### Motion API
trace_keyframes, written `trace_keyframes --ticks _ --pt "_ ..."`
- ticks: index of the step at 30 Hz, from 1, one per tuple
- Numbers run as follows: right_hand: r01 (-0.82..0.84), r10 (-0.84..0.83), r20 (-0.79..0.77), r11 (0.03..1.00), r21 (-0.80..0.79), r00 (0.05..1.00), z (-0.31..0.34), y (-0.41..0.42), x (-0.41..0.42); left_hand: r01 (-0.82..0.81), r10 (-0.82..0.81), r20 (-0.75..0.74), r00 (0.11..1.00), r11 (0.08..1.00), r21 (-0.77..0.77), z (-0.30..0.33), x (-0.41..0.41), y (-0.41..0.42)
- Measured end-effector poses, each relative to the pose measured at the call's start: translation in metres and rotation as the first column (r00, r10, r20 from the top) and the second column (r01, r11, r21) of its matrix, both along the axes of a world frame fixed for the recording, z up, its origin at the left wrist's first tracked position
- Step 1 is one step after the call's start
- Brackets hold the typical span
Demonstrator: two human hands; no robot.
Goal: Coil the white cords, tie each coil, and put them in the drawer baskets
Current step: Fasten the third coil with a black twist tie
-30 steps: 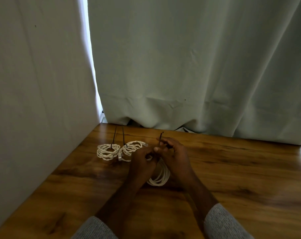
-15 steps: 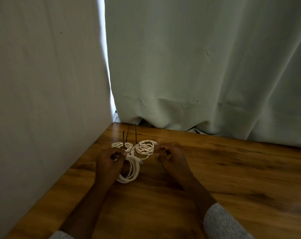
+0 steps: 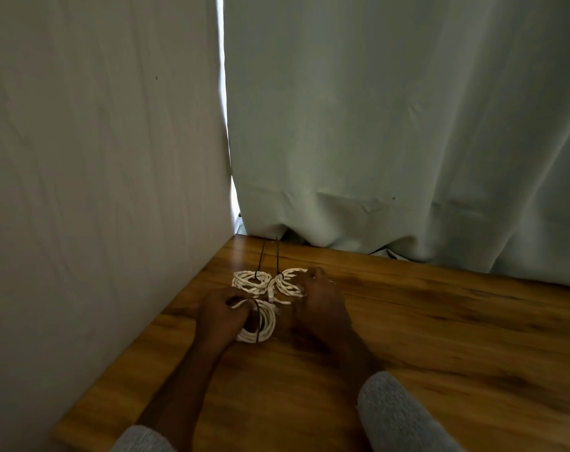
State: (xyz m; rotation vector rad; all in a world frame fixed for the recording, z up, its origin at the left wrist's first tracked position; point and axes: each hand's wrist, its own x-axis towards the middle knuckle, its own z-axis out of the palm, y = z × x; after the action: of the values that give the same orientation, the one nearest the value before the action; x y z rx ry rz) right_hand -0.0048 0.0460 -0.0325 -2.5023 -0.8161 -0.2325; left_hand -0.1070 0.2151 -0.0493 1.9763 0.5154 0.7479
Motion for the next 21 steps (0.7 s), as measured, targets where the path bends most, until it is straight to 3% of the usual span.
trace_keyframes --ticks 3,10,14,17,19,21 --pt "0.027 -0.027 0.049 1.000 0.006 0.998 -0.001 -0.007 0.003 0.012 -0.012 0.011 1.000 1.000 0.002 -0.001 -0.003 0.001" --pt "0.029 -0.029 -0.002 0.997 0.067 1.000 0.003 -0.031 0.006 0.002 -0.002 -0.008 1.000 0.997 0.080 -0.008 -0.004 0.004" --pt "0.043 -0.038 -0.026 0.968 0.245 0.999 -0.001 -0.038 0.007 -0.014 0.015 -0.021 1.000 0.999 0.053 -0.010 -0.006 0.005" --pt "0.158 -0.132 -0.090 0.893 0.422 0.987 0.006 -0.034 -0.001 -0.032 0.033 -0.021 0.999 0.998 0.052 -0.010 -0.007 0.007" --pt "0.245 -0.189 -0.174 0.885 0.396 0.966 0.008 -0.028 -0.003 -0.023 0.024 -0.018 1.000 0.998 0.065 -0.008 -0.008 0.006" --pt "0.317 -0.250 -0.258 0.910 0.265 0.933 0.006 -0.021 -0.003 -0.001 0.001 0.004 1.000 0.998 0.061 -0.006 -0.010 0.006"
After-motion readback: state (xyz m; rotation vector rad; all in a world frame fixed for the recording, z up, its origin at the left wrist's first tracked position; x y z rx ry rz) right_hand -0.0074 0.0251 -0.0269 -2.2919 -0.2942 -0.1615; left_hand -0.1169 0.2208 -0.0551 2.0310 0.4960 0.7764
